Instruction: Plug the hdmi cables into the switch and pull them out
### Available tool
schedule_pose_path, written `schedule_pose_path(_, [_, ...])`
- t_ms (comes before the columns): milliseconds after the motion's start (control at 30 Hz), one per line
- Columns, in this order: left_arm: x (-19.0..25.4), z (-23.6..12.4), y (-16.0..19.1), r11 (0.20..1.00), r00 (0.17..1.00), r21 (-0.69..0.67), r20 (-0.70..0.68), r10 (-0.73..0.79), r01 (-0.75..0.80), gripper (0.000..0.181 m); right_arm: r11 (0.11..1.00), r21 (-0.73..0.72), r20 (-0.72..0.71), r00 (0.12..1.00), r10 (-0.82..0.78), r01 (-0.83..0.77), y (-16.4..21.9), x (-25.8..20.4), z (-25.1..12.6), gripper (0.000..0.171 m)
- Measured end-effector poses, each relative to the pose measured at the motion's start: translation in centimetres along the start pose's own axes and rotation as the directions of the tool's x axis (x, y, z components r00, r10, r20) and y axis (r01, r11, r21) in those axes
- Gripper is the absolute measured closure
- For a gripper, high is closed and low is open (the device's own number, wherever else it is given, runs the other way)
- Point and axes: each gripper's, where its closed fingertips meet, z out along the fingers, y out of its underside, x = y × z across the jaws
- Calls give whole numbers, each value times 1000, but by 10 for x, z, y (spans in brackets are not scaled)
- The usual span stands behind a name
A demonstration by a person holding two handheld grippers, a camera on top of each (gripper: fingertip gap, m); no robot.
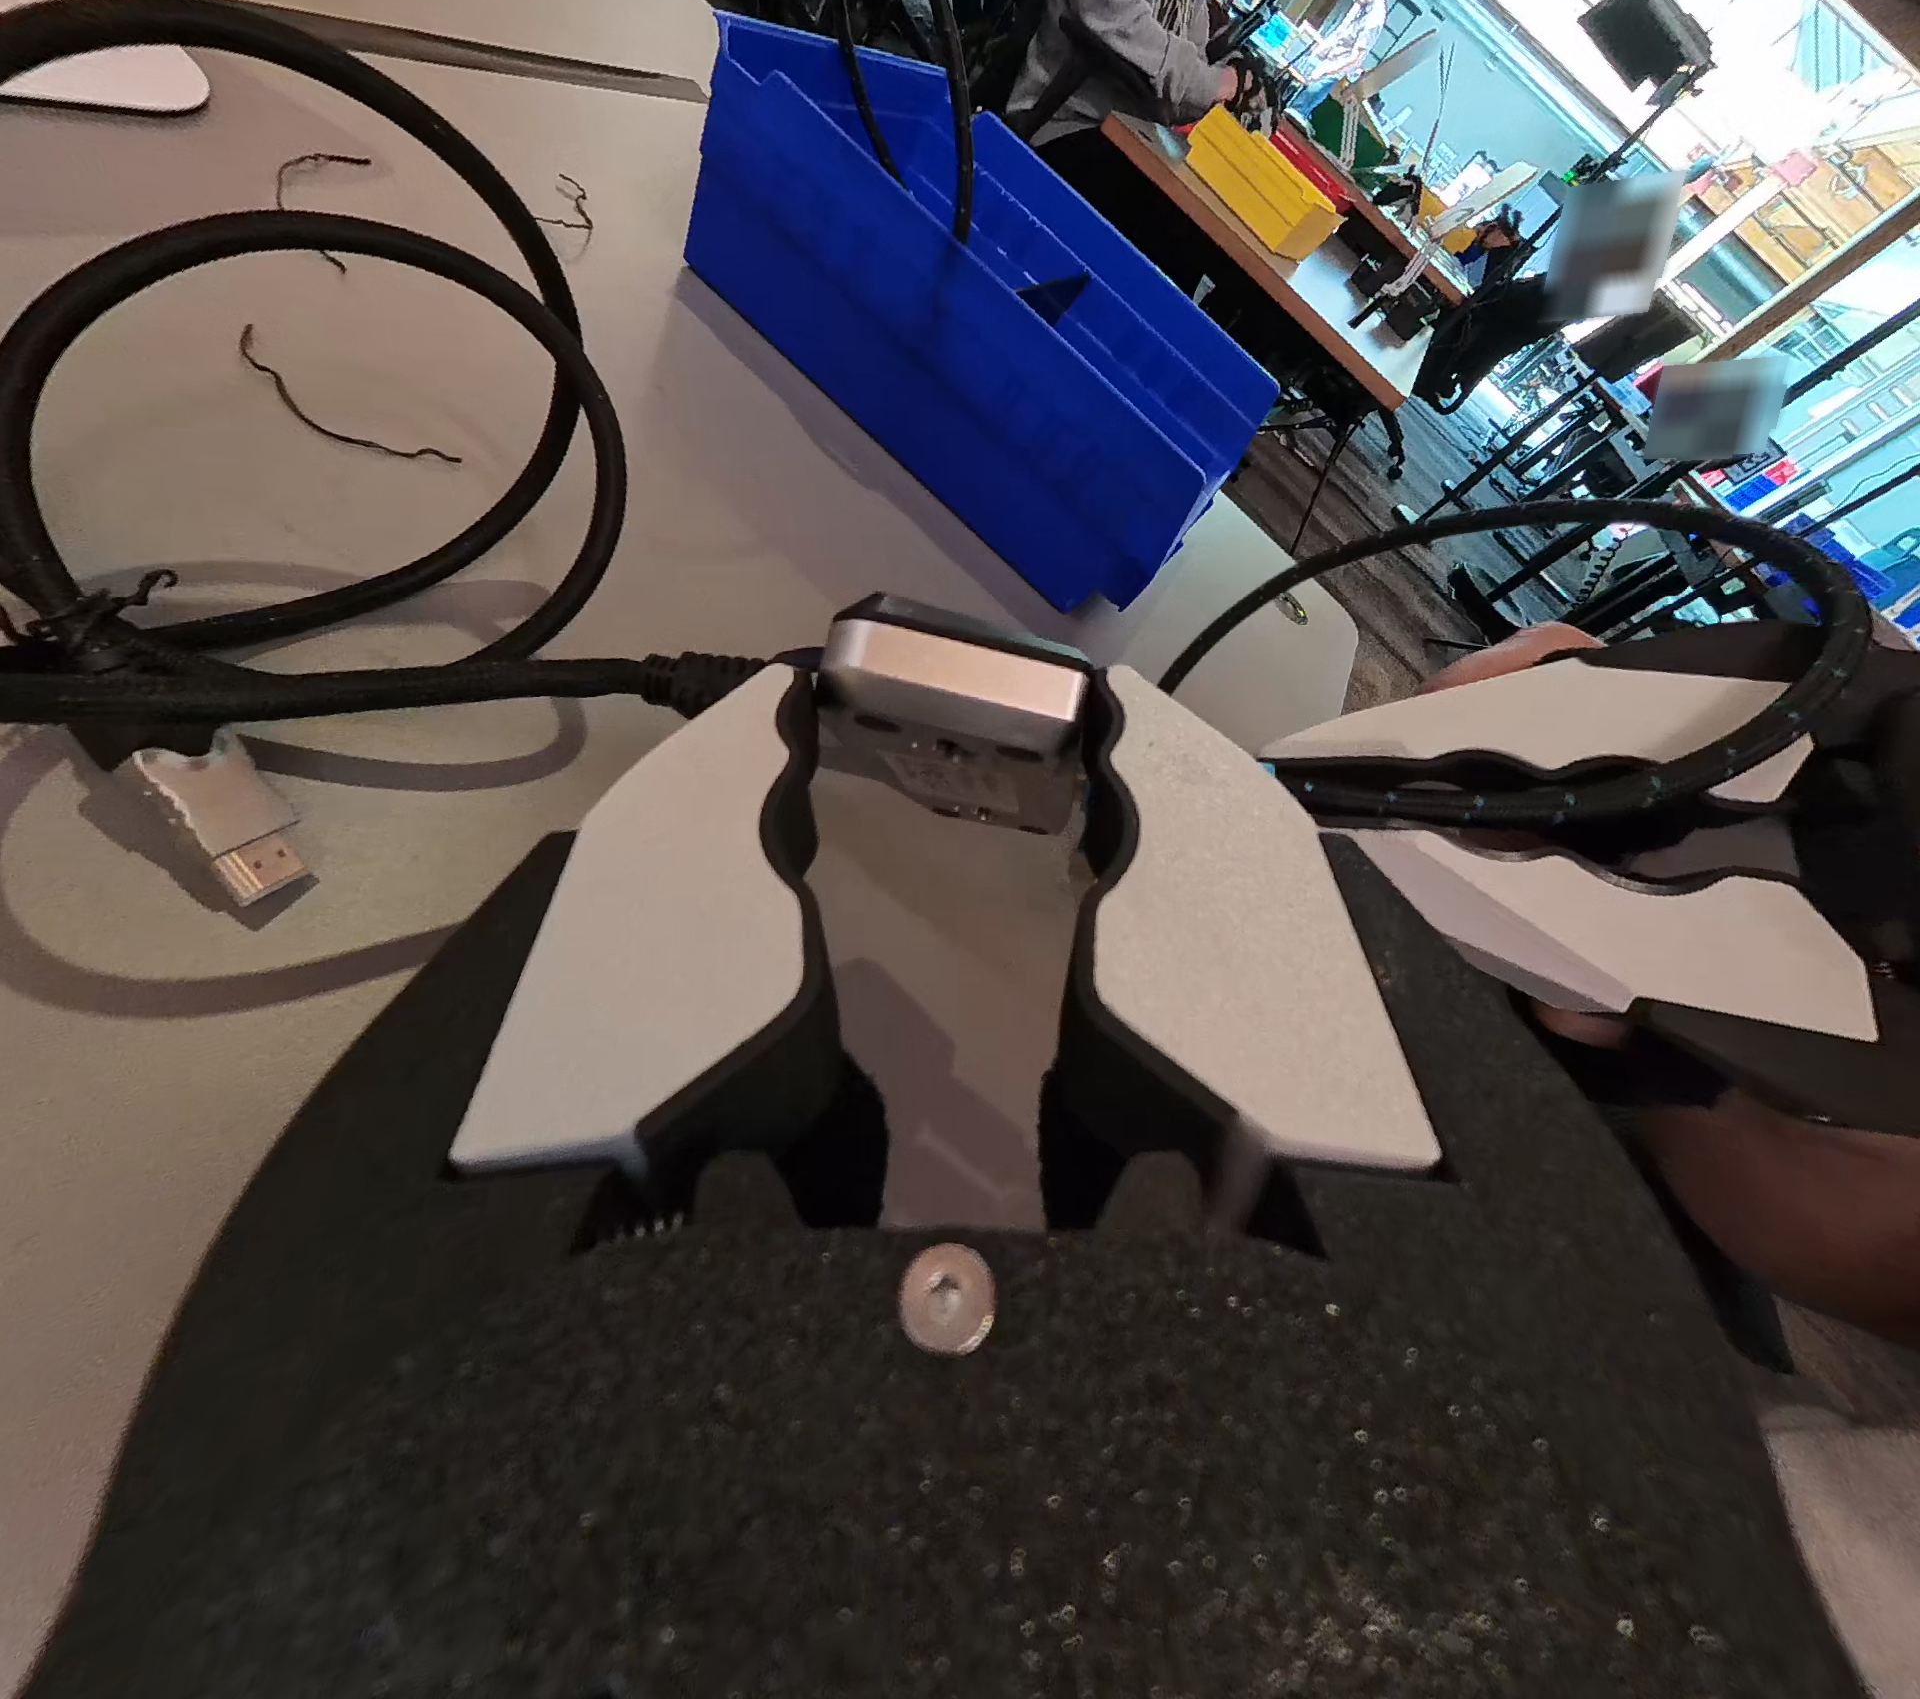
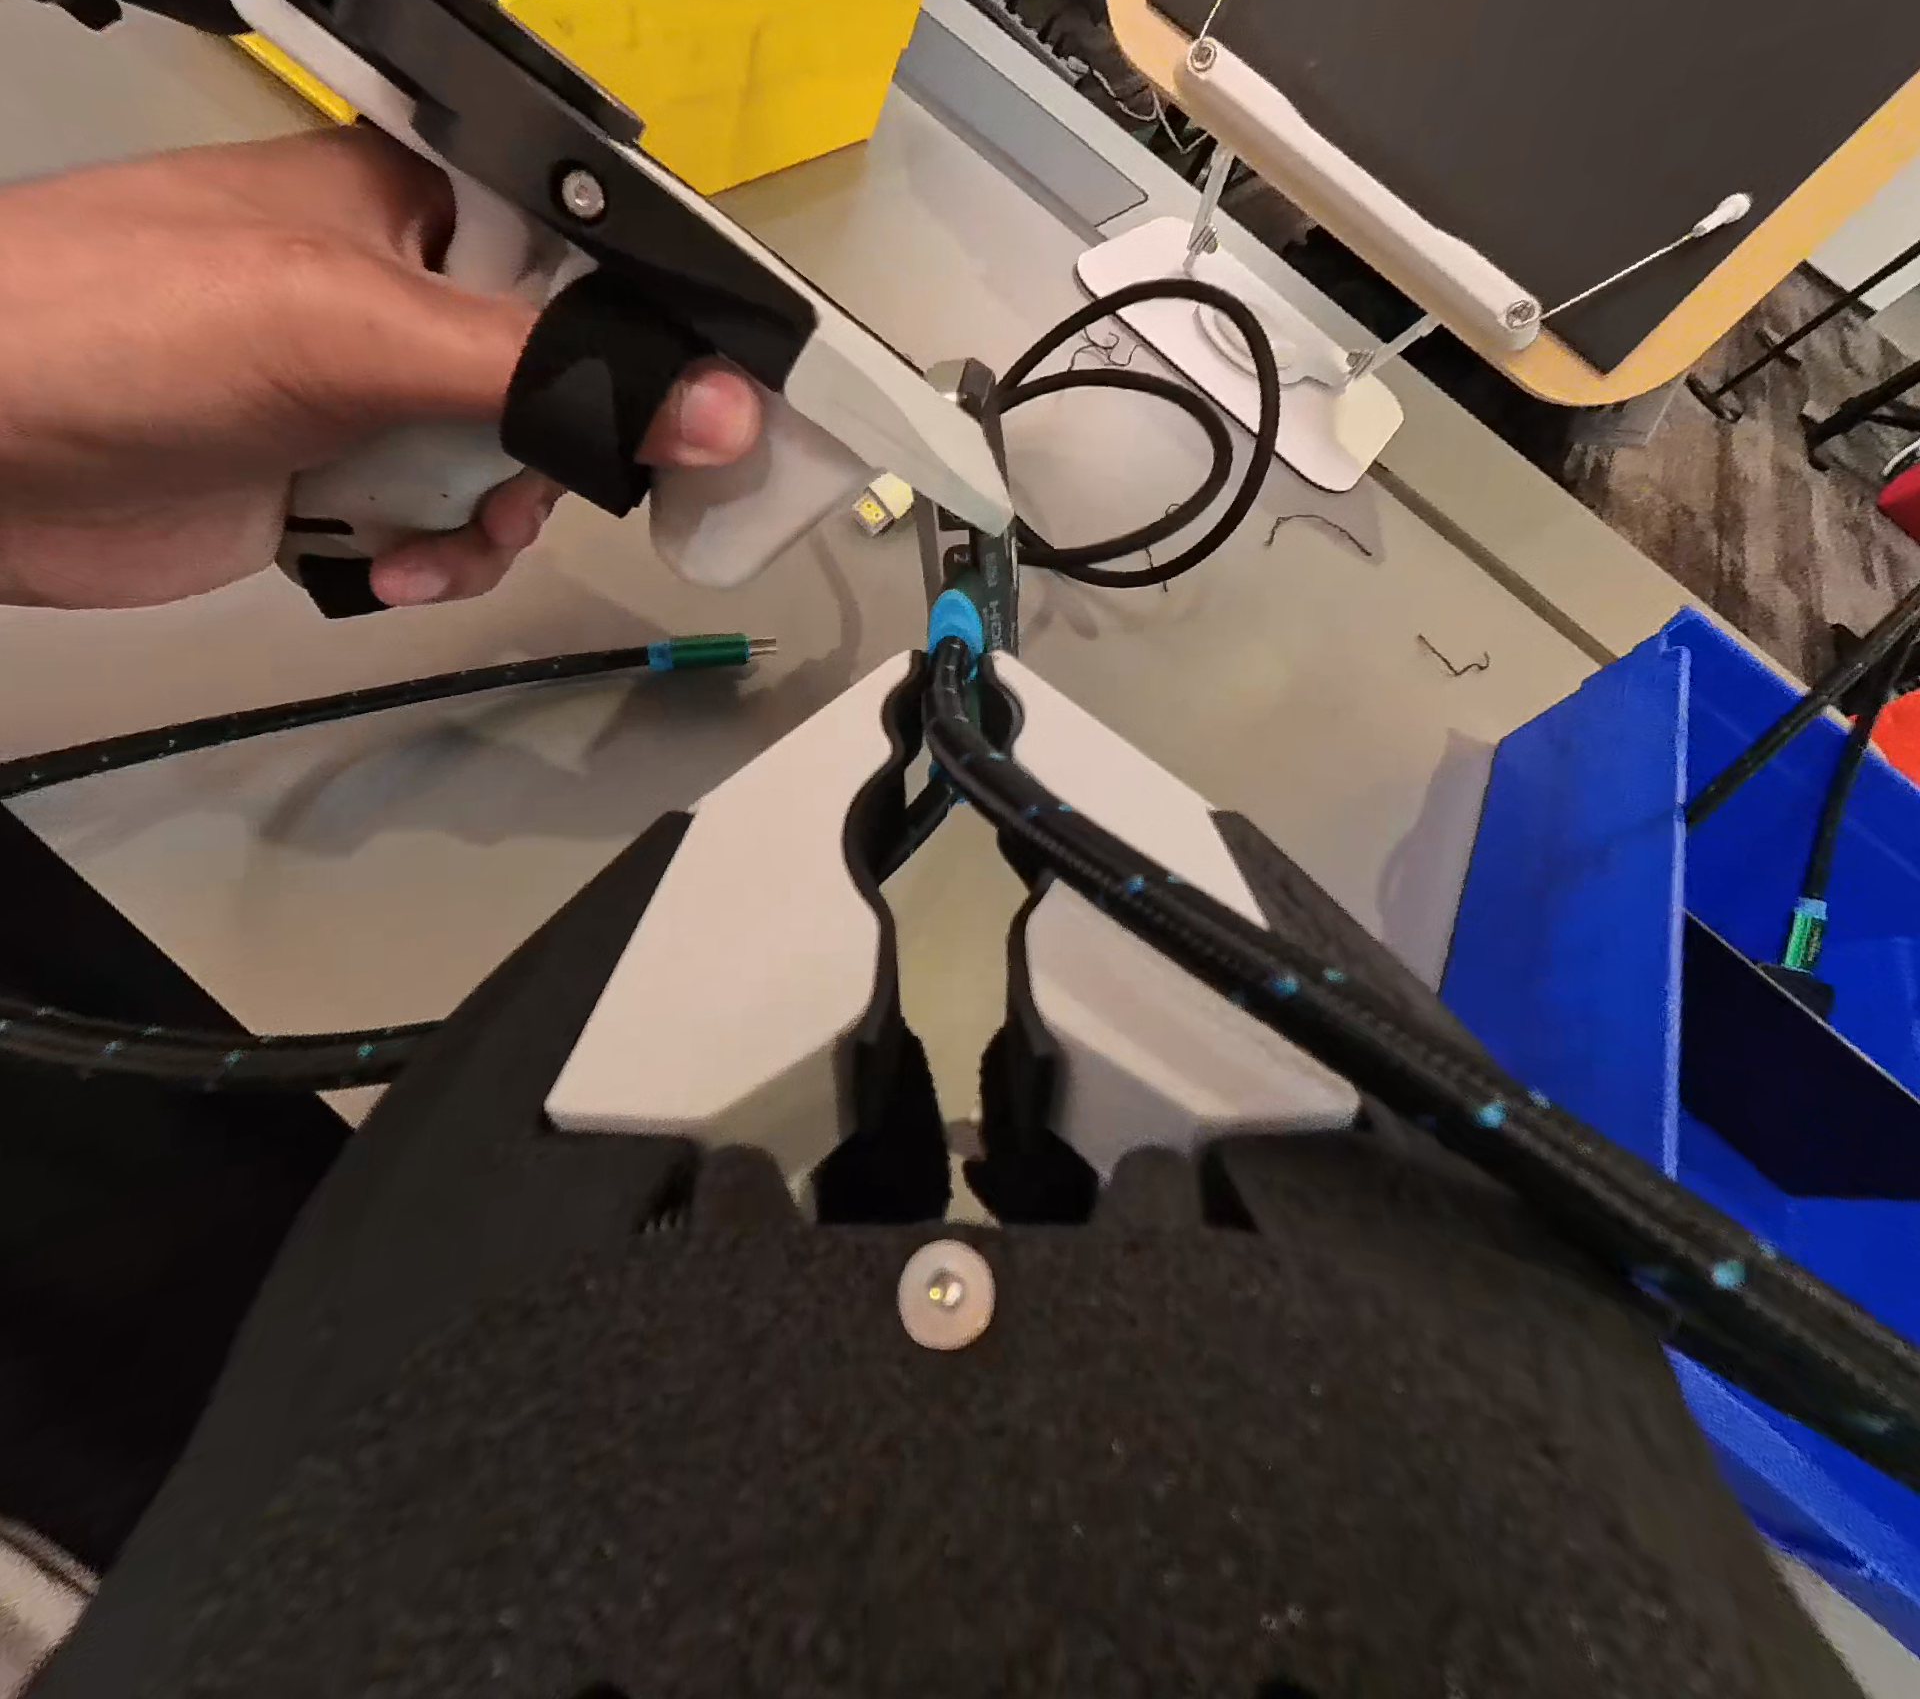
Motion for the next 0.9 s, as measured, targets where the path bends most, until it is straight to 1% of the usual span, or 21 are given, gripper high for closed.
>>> schedule_pose_path(233, [1, 0, 0, 1000, 1000, 11, -4, 8, -8, 132, 1000, -1, 35, 999, -22, 22, 3, 1, 1, 163])
schedule_pose_path(467, [-3, -1, -1, 1000, 1000, 19, 19, 25, -25, 132, 997, 19, -3, 997, -74, 74, 6, 0, 7, 164])
schedule_pose_path(533, [-4, -2, -1, 999, 999, 16, 26, 47, -48, 132, 994, 37, -23, 994, -103, 104, 6, 0, 9, 164])
schedule_pose_path(667, [-7, -1, 0, 996, 994, 4, 57, 90, -90, 132, 994, 49, -18, 995, -99, 99, 9, 1, 13, 164])
schedule_pose_path(767, [-5, -5, -3, 991, 990, 8, 33, 134, -134, 132, 989, 99, -11, 994, -107, 108, 5, 0, 13, 164])
schedule_pose_path(833, [-2, -12, -9, 985, 985, 16, -25, 174, -173, 132, 979, 172, 20, 994, -111, 106, -4, -5, 9, 163])
schedule_pose_path(867, [-1, -17, -14, 984, 983, 42, -56, 177, -175, 132, 979, 193, 66, 995, -72, 58, -9, -8, 6, 161])
schedule_pose_path(900, [-3, -22, -20, 985, 983, 74, -86, 162, -156, 132, 981, 195, 145, 989, -30, 1, -14, -14, 1, 158])
